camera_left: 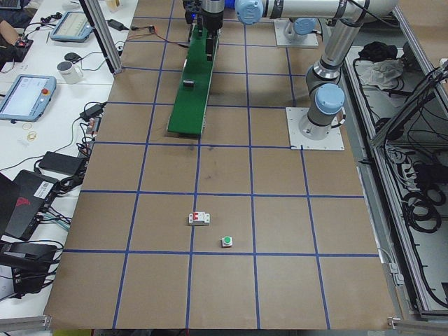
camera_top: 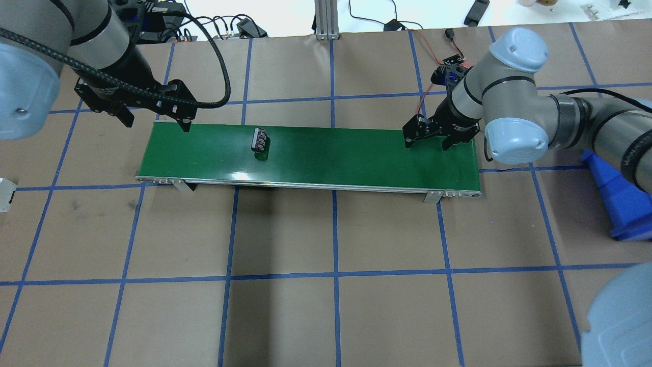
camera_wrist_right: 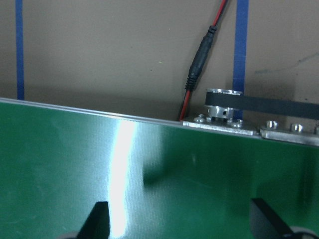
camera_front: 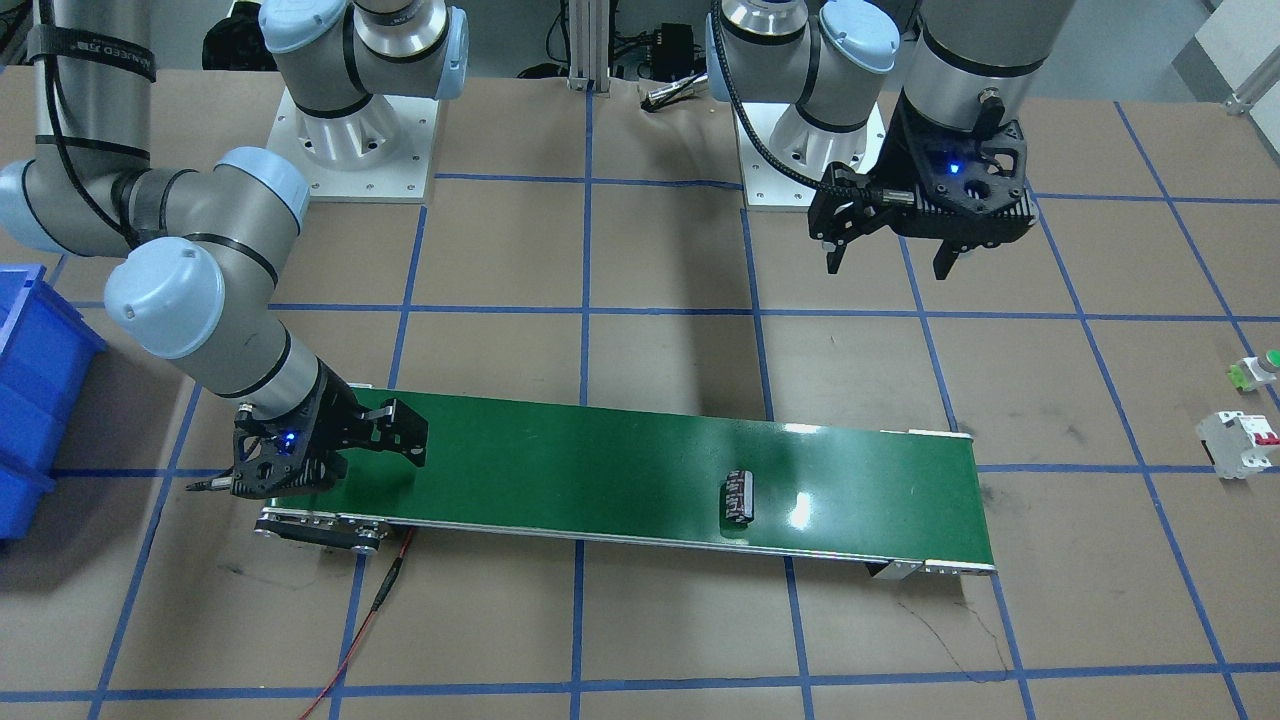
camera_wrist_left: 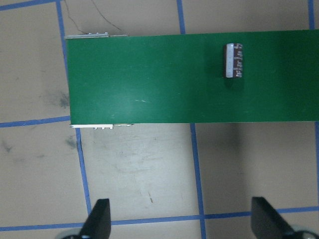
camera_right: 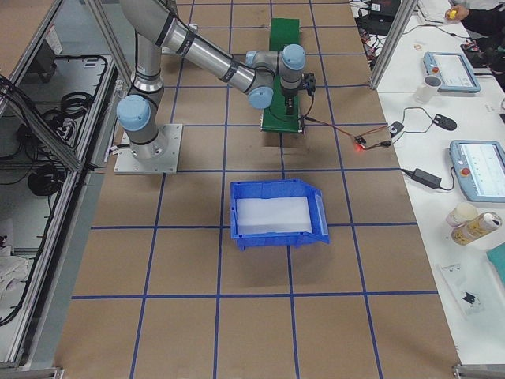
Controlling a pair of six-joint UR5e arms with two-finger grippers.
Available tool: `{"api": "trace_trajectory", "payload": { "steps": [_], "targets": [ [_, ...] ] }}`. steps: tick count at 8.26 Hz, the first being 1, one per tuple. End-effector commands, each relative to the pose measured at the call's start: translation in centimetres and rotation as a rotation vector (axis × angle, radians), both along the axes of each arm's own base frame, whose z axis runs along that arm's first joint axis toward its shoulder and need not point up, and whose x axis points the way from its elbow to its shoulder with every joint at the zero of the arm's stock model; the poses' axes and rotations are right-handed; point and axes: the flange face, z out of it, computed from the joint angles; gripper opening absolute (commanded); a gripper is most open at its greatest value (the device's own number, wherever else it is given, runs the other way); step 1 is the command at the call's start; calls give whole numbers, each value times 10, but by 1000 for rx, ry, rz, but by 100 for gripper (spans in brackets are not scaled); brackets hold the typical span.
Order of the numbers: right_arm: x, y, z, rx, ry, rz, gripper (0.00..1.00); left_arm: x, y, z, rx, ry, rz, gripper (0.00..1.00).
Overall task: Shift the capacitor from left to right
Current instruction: 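Raise the left gripper away while the belt carries the capacitor toward the right gripper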
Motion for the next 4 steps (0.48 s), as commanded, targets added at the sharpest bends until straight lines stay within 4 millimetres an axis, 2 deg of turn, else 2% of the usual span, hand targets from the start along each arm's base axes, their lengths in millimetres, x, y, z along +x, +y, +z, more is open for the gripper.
{"api": "trace_trajectory", "payload": {
  "steps": [1, 4],
  "targets": [
    [-4, 0, -1, -3, 13, 36, 100, 3, -8, -2, -37, -35, 40, 100],
    [-5, -1, 2, -3, 14, 41, 100, -3, -7, 0, -41, 34, 36, 100]
  ]
}}
